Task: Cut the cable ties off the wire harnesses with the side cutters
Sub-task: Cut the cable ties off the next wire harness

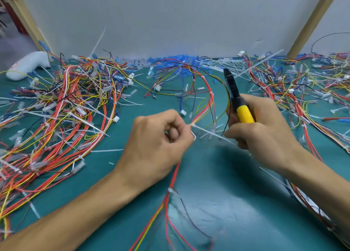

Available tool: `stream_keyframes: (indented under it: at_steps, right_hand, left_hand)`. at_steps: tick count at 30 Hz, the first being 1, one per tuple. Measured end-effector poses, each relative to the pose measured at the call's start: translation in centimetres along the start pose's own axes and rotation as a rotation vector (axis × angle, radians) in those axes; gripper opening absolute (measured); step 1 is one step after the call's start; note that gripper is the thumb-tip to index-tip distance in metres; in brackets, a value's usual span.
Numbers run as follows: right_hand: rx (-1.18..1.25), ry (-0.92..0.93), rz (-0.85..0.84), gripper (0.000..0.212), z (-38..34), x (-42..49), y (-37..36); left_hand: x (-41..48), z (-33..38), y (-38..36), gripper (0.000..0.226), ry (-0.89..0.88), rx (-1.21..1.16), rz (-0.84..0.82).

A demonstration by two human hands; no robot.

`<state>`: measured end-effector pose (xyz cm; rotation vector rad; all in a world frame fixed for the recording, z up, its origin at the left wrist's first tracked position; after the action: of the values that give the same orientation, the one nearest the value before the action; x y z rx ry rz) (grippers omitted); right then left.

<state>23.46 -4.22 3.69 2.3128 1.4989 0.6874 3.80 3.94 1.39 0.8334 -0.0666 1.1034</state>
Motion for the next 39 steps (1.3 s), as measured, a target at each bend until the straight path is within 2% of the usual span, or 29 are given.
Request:
stream_keyframes:
  at_steps: [3,6,8,10,12,15,20,23,27,39]
  right_hand:
    - [-0.007,-0.015,-0.014,0.03,-0.1,0.0,0.0]
    - [-0.021,-0.016,-0.039,0.028,-0.1,-0.1,-0.1]
    - [-0.049,0.006,-0.053,0.027,-0.2,-0.2,-0.1]
    - [-0.11,0.042,-0.077,0.023,-0.2,-0.3,0.0]
    - [-0.203,0.09,-0.118,0.02,-0.1,-0.4,-0.2]
    - [-0.27,0.139,-0.189,0.019,-0.3,-0.8,-0.6]
    - [-0.328,0.21,-0.24,0.023,-0.4,-1.1,-0.7]
    - [-0.366,0.244,-0.27,0.027,-0.4,-1.2,-0.8]
    - [-0.347,0.244,-0.292,0.029,-0.6,-1.4,-0.8]
    - [-0.226,0.081,-0.35,0.024,-1.6,-1.7,-0.8]
  left_hand:
    - [0.3,-0.7,0.0,0.022,0.019,0.065,-0.079]
    - [-0.1,-0.8,-0.4,0.015,-0.018,0.168,-0.186]
    - [-0.1,-0.6,-0.4,0.019,-0.056,0.156,-0.202]
    - [0.0,-0.5,-0.3,0.021,-0.068,0.054,-0.196]
    - [0.1,-0.3,-0.2,0.017,-0.01,-0.169,-0.197]
    - [0.4,-0.2,-0.2,0.021,0.092,-0.521,-0.188]
    - [0.4,-0.6,-0.2,0.019,0.177,-0.771,-0.164]
    - [0.2,-0.5,-0.4,0.015,0.24,-0.852,-0.185]
    - [0.1,-0.4,-0.4,0.016,0.231,-0.889,-0.215]
    - [-0.1,-0.3,-0.4,0.01,0.211,-0.885,-0.184]
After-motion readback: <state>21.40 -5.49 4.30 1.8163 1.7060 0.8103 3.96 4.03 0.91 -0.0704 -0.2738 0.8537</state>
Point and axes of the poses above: each hand's wrist, its own x-axis towards the middle knuckle, its own y-axis out of the back of the hand, z = x × y, the point moved 1 cm from there along x, towards the middle knuckle, and after that the axes turned 2 degrees about x, right-handed, at the moved point
